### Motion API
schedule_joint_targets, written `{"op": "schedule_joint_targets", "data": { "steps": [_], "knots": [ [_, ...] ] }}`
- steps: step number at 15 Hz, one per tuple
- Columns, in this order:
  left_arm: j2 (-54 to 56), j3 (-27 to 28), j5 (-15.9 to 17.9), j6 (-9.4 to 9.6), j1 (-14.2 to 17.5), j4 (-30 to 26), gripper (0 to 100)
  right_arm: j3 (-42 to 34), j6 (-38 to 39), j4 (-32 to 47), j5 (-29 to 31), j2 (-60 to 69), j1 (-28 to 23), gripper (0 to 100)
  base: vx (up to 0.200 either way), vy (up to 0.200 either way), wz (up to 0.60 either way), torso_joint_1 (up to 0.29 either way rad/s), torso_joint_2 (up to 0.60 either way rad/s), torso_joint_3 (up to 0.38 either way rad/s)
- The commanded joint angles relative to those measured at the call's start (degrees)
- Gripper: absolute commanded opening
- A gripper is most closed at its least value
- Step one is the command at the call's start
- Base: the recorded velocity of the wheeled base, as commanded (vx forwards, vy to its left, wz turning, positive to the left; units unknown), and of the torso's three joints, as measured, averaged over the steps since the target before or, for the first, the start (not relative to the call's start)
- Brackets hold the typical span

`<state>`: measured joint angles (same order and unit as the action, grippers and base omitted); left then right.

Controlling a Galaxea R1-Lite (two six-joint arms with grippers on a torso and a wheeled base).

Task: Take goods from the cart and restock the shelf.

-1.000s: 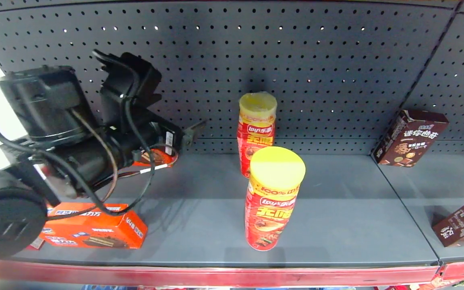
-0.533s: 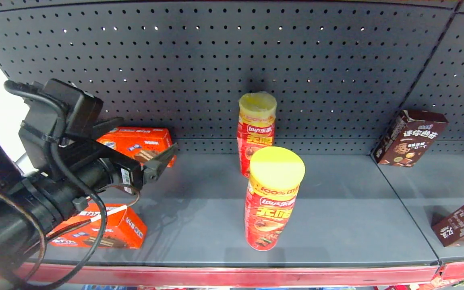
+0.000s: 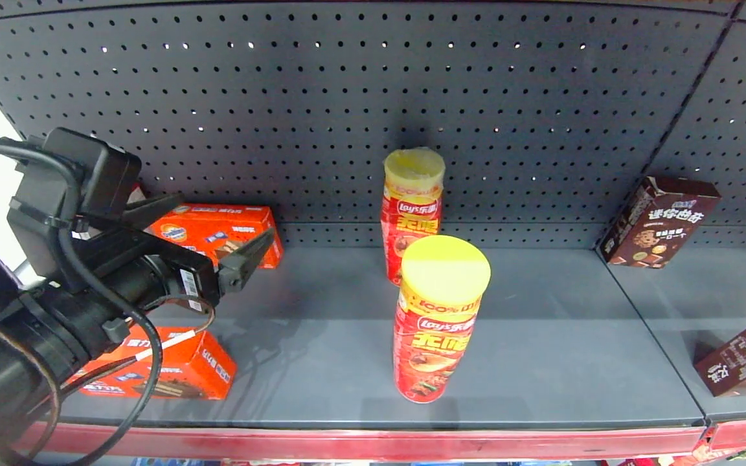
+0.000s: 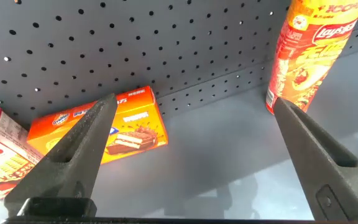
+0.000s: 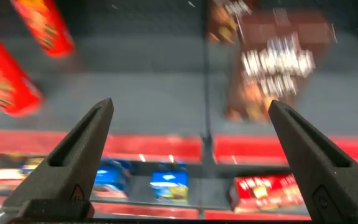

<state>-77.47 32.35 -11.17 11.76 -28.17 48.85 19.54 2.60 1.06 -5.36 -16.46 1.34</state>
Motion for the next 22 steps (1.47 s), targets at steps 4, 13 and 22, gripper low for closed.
{"op": "schedule_joint_targets", "data": {
  "steps": [4, 13, 22],
  "knots": [
    [-1.0, -0.5, -0.1, 0.01, 0.0, -0.1, 100, 20.6, -9.7, 0.7, -3.1, -37.7, 15.6, 100, 0.000, 0.000, 0.00, 0.000, 0.00, 0.000],
    [-1.4, -1.1, 0.1, 0.19, 0.2, -0.2, 100, 25.4, -9.7, -7.3, 5.7, -63.4, 37.2, 100, 0.000, 0.000, 0.00, 0.000, 0.00, 0.000],
    [-1.5, -0.8, 0.2, 0.19, 0.1, -0.1, 100, 30.8, -9.7, -7.9, 7.2, -72.0, 38.7, 100, 0.000, 0.000, 0.00, 0.000, 0.00, 0.000]
  ]
}}
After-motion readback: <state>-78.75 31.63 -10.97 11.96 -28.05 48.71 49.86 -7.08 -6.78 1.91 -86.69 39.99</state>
